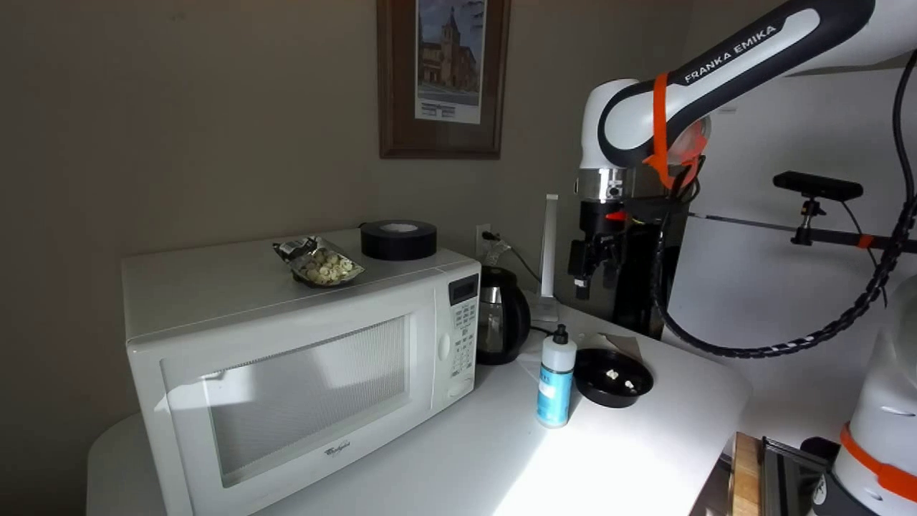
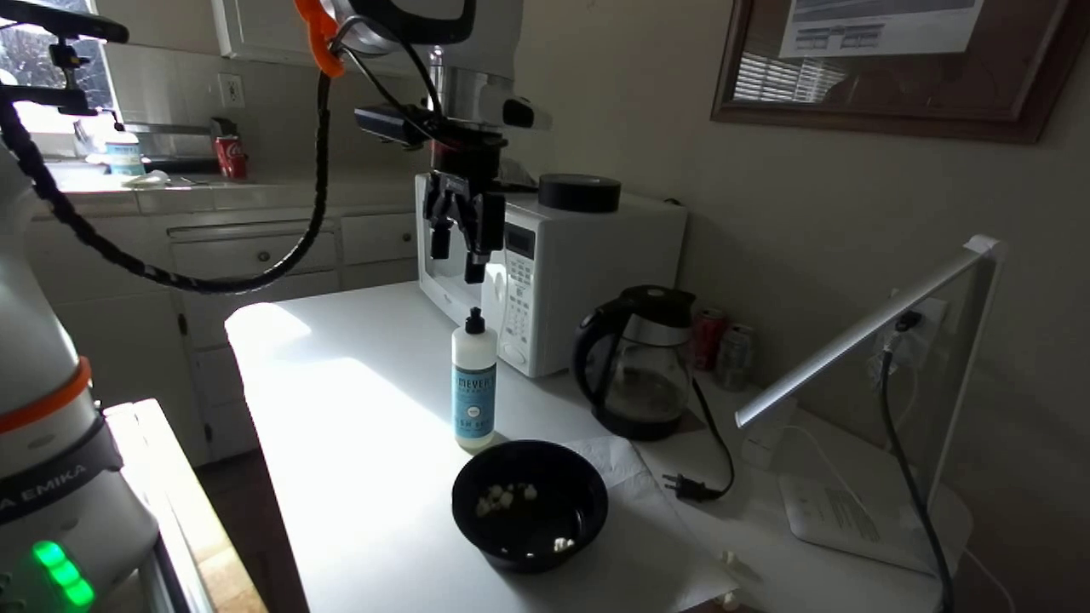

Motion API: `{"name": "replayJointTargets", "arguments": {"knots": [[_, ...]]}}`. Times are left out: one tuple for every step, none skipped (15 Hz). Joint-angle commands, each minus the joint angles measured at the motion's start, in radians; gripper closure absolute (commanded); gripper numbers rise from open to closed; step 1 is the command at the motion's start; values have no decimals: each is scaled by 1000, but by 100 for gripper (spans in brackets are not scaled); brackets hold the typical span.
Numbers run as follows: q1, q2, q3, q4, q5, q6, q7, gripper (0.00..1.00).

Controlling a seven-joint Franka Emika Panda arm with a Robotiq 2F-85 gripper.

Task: Take the blue bottle out of the black bowl

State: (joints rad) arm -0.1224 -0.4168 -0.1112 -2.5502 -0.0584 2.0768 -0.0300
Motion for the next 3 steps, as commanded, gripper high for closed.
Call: {"name": "replayJointTargets", "arguments": {"knots": [[-1, -14, 0, 0, 0, -2, 0, 0], [0, -14, 0, 0, 0, -2, 1, 0], [0, -1, 0, 2, 0, -2, 1, 0]]}}
